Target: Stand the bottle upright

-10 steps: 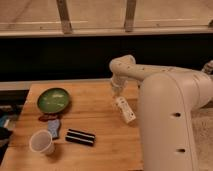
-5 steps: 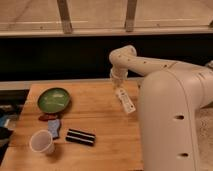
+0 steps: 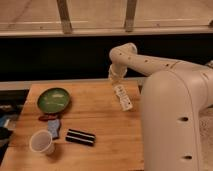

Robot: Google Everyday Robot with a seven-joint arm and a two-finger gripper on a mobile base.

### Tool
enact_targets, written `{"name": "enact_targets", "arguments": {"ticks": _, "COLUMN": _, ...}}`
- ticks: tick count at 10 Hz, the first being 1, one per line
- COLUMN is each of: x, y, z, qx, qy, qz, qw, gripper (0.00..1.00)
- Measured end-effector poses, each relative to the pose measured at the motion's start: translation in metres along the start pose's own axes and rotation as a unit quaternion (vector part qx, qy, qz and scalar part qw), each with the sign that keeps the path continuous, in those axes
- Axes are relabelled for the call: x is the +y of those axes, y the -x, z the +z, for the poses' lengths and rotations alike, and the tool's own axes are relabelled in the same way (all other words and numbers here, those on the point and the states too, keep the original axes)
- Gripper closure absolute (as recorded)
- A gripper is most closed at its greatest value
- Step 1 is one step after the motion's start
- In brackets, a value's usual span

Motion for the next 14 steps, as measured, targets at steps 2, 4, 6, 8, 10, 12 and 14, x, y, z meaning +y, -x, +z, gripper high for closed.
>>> {"name": "enact_targets", "arguments": {"ticks": 2, "x": -0.0016, "y": 0.0002, "z": -0.0025, "qx": -0.01, "qy": 0.004, "qz": 0.008, "qw": 0.9999, "gripper": 1.0}}
{"name": "enact_targets", "arguments": {"ticks": 4, "x": -0.0019, "y": 0.0013, "z": -0.0039, "qx": -0.013, "qy": 0.005, "qz": 0.011, "qw": 0.9998, "gripper": 1.0}}
{"name": "enact_targets", "arguments": {"ticks": 6, "x": -0.0006, "y": 0.0026, "z": -0.0028, "qx": -0.013, "qy": 0.006, "qz": 0.012, "qw": 0.9998, "gripper": 1.0}}
{"name": "enact_targets", "arguments": {"ticks": 8, "x": -0.0008, "y": 0.0033, "z": -0.0029, "qx": -0.012, "qy": 0.005, "qz": 0.012, "qw": 0.9998, "gripper": 1.0}}
{"name": "enact_targets", "arguments": {"ticks": 10, "x": -0.001, "y": 0.0032, "z": -0.0022, "qx": -0.012, "qy": 0.005, "qz": 0.013, "qw": 0.9998, "gripper": 1.0}}
{"name": "enact_targets", "arguments": {"ticks": 12, "x": -0.0018, "y": 0.0019, "z": -0.0018, "qx": -0.019, "qy": 0.007, "qz": 0.014, "qw": 0.9997, "gripper": 1.0}}
{"name": "enact_targets", "arguments": {"ticks": 14, "x": -0.002, "y": 0.0015, "z": -0.0017, "qx": -0.019, "qy": 0.007, "qz": 0.014, "qw": 0.9997, "gripper": 1.0}}
